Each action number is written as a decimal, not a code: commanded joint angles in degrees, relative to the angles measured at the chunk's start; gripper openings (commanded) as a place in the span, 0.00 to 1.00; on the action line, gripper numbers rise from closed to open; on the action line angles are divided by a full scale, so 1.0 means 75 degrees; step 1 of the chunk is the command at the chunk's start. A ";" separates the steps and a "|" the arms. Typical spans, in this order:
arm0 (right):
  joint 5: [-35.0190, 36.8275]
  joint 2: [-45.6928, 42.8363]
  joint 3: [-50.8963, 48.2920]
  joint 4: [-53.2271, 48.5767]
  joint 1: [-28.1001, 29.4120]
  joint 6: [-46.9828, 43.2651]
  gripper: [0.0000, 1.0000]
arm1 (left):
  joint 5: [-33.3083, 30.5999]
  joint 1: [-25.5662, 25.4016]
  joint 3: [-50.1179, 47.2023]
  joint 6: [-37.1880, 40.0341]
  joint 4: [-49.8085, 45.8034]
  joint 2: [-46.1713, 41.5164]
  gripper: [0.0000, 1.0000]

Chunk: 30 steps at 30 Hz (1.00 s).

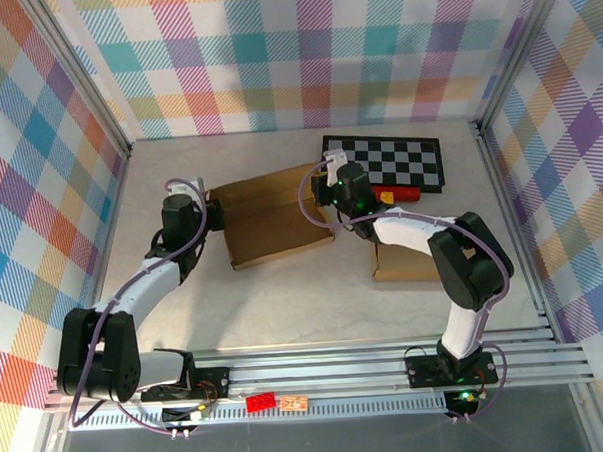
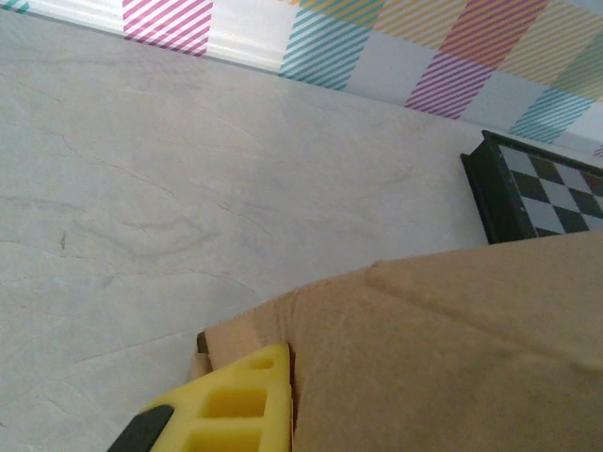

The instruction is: Fold the paper box

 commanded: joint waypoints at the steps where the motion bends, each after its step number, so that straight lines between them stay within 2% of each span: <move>1: -0.0448 -0.0244 -0.0093 -0.0583 0.0206 0.0321 0.23 | 0.0562 -0.0143 -0.0308 -0.0379 0.0396 -0.0287 0.09; 6: -0.0456 -0.0675 -0.0014 -0.1363 0.0210 0.0772 0.35 | 0.0462 -0.0178 -0.0462 -0.0376 0.0253 -0.0532 0.10; 8: -0.0544 -0.0849 0.0125 -0.1834 0.0210 0.0918 0.37 | 0.0431 -0.0190 -0.0439 -0.0316 0.0166 -0.0531 0.10; 11: -0.1084 -0.1029 0.0400 -0.2545 0.0210 0.1267 0.49 | 0.0443 -0.0213 -0.0381 -0.0233 0.0093 -0.0475 0.09; 14: -0.1621 -0.1186 0.0746 -0.3574 0.0210 0.1643 0.54 | 0.0312 -0.0225 -0.0356 -0.0185 0.0034 -0.0474 0.09; 19: -0.1963 -0.1923 0.0814 -0.4769 0.0194 0.2232 0.67 | 0.0296 -0.0236 -0.0231 -0.0095 0.0016 -0.0377 0.08; 25: -0.2889 -0.2358 0.1925 -0.7216 0.0078 0.2690 0.86 | 0.0291 -0.0260 -0.0083 -0.0092 0.0016 -0.0209 0.08; 30: -0.2988 -0.2314 0.2584 -0.8464 0.0014 0.2907 0.88 | 0.0220 -0.0272 -0.0052 -0.0080 0.0022 -0.0199 0.08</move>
